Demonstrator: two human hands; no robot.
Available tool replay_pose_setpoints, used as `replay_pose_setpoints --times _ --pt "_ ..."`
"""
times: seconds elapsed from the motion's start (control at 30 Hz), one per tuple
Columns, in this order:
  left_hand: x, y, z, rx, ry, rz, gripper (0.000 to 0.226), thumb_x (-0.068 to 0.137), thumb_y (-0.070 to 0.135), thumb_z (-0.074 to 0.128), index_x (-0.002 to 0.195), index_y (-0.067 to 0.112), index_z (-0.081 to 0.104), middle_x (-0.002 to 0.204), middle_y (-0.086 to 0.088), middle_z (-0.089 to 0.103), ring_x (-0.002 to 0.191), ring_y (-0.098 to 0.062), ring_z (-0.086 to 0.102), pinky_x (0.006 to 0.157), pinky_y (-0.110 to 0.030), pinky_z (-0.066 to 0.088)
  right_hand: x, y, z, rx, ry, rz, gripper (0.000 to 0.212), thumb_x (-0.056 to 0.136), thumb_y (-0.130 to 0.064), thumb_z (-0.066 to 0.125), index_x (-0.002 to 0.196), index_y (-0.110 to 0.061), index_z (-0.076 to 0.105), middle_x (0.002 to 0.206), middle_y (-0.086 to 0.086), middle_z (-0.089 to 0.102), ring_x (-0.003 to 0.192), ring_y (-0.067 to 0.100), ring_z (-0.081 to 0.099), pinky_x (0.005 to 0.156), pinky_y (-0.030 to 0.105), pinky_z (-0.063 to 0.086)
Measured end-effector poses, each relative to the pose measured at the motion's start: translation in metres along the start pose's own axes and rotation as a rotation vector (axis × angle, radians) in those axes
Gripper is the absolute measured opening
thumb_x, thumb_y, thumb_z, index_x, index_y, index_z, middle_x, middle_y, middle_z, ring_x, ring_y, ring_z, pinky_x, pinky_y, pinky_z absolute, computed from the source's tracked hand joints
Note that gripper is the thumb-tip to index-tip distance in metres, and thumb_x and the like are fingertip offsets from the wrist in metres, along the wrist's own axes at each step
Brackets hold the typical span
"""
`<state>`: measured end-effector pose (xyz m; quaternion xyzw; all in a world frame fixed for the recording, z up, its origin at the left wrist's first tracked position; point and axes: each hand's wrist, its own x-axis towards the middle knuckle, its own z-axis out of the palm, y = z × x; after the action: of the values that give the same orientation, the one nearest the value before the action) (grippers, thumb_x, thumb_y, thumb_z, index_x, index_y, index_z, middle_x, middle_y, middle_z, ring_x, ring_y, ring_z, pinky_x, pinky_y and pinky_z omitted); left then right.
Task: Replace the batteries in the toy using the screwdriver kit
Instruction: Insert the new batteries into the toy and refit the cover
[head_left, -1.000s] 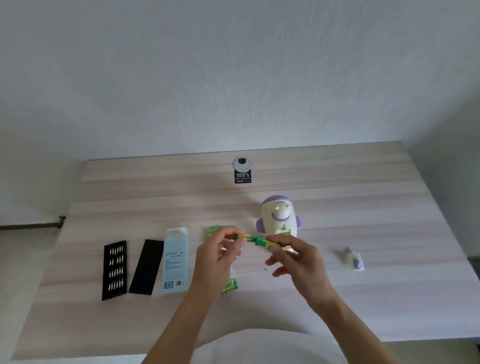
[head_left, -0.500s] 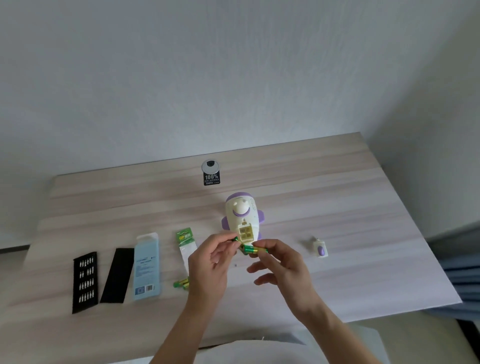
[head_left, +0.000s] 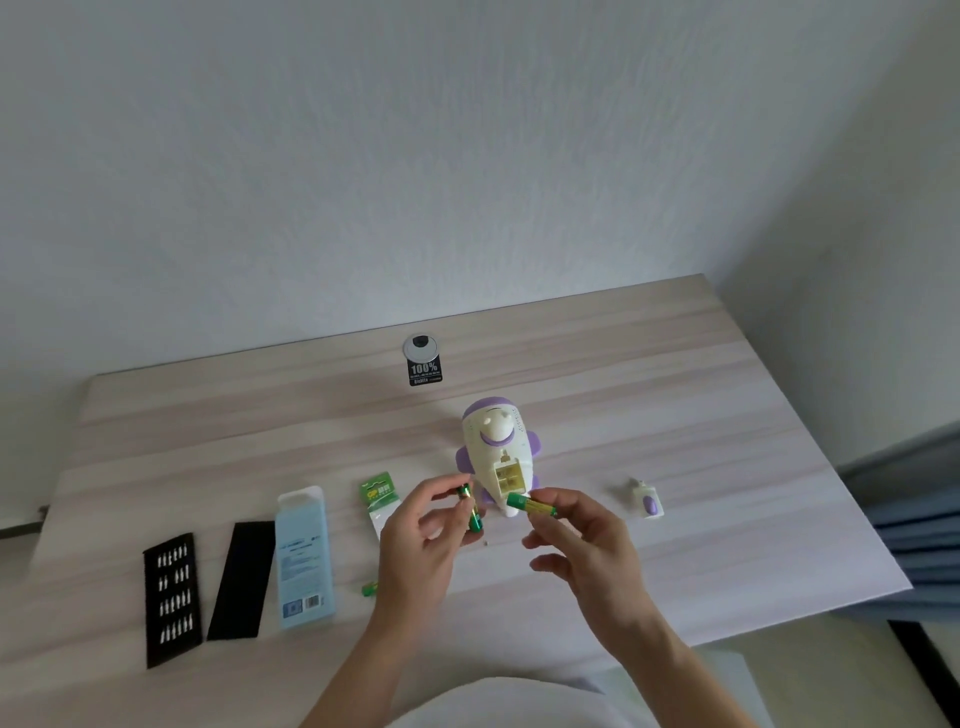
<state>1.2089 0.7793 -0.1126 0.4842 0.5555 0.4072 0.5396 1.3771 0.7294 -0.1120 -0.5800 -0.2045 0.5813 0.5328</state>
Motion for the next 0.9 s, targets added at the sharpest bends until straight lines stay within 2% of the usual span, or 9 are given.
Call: replay_pose_setpoints --times 0.13,0.27,0.33,0.4,0.5,0.67,0.77,0.9 --pt "0.004 -0.004 -0.012 0.012 -0.073 0.009 0.021 0.091 0.005 0.066 0.106 0.02 0.07 0.1 0.017 0.072 0.093 -0.02 0.074 0.072 -0.026 0.06 -0.005 0.002 0.014 -0.053 0.026 -0.054 0.017 0.085 0.001 0.072 0.097 -0.01 0.077 0.092 0.013 0.07 0.072 0.025 0.069 0.061 0.035 0.056" --pt "0.01 -0.013 -0.021 0.055 -0.163 0.044 0.024 0.091 0.009 0.066 0.11 0.022 0.07 0.103 0.01 0.073 0.094 -0.022 0.073 0.075 -0.033 0.062 -0.009 0.003 0.027 -0.152 0.077 -0.128 0.019 0.08 0.0 0.077 0.097 -0.01 0.078 0.082 0.01 0.074 0.067 0.02 0.067 0.058 0.031 0.057" --pt "0.012 -0.016 -0.021 0.074 -0.208 0.065 0.025 0.09 0.009 0.067 0.11 0.025 0.07 0.104 0.006 0.074 0.092 -0.02 0.073 0.075 -0.031 0.062 -0.009 0.004 0.032 -0.215 0.106 -0.198 0.018 0.081 -0.005 0.077 0.098 -0.01 0.078 0.085 0.008 0.073 0.07 0.018 0.068 0.058 0.03 0.058" --pt "0.012 -0.02 -0.02 0.085 -0.243 0.069 0.027 0.09 0.008 0.067 0.109 0.027 0.069 0.106 0.003 0.073 0.09 -0.018 0.073 0.075 -0.029 0.062 -0.01 0.008 0.034 -0.262 0.142 -0.218 0.018 0.085 -0.009 0.073 0.102 -0.013 0.077 0.09 0.004 0.074 0.079 0.017 0.071 0.06 0.03 0.06" --pt "0.009 -0.028 -0.021 0.095 -0.285 0.068 0.026 0.092 0.006 0.066 0.109 0.026 0.07 0.104 0.003 0.073 0.088 -0.019 0.073 0.075 -0.031 0.062 -0.017 0.015 0.034 -0.209 0.19 -0.167 0.022 0.094 -0.007 0.062 0.111 -0.018 0.071 0.093 0.002 0.077 0.089 0.018 0.074 0.063 0.034 0.062" --pt "0.012 -0.037 -0.023 0.182 -0.271 0.074 0.021 0.093 0.014 0.065 0.112 0.022 0.069 0.108 0.009 0.072 0.094 -0.016 0.072 0.08 -0.038 0.063 -0.016 0.023 0.026 -0.229 0.242 -0.161 0.029 0.096 -0.005 0.059 0.118 -0.023 0.066 0.095 0.001 0.077 0.084 0.021 0.075 0.062 0.034 0.061" --pt "0.014 -0.035 -0.02 0.184 -0.251 0.075 0.019 0.093 0.012 0.065 0.108 0.023 0.069 0.101 0.016 0.071 0.093 -0.014 0.071 0.077 -0.034 0.062 -0.007 0.023 0.022 -0.25 0.268 -0.165 0.026 0.092 -0.007 0.065 0.112 -0.024 0.068 0.089 0.002 0.077 0.082 0.019 0.075 0.061 0.032 0.061" --pt "0.022 -0.03 -0.013 0.234 -0.201 0.136 0.02 0.093 0.01 0.067 0.107 0.023 0.07 0.1 0.013 0.073 0.095 -0.01 0.069 0.078 -0.021 0.057 0.01 0.018 0.016 -0.272 0.205 -0.196 0.016 0.089 -0.005 0.07 0.094 -0.02 0.074 0.083 0.004 0.076 0.08 0.021 0.075 0.062 0.029 0.06"
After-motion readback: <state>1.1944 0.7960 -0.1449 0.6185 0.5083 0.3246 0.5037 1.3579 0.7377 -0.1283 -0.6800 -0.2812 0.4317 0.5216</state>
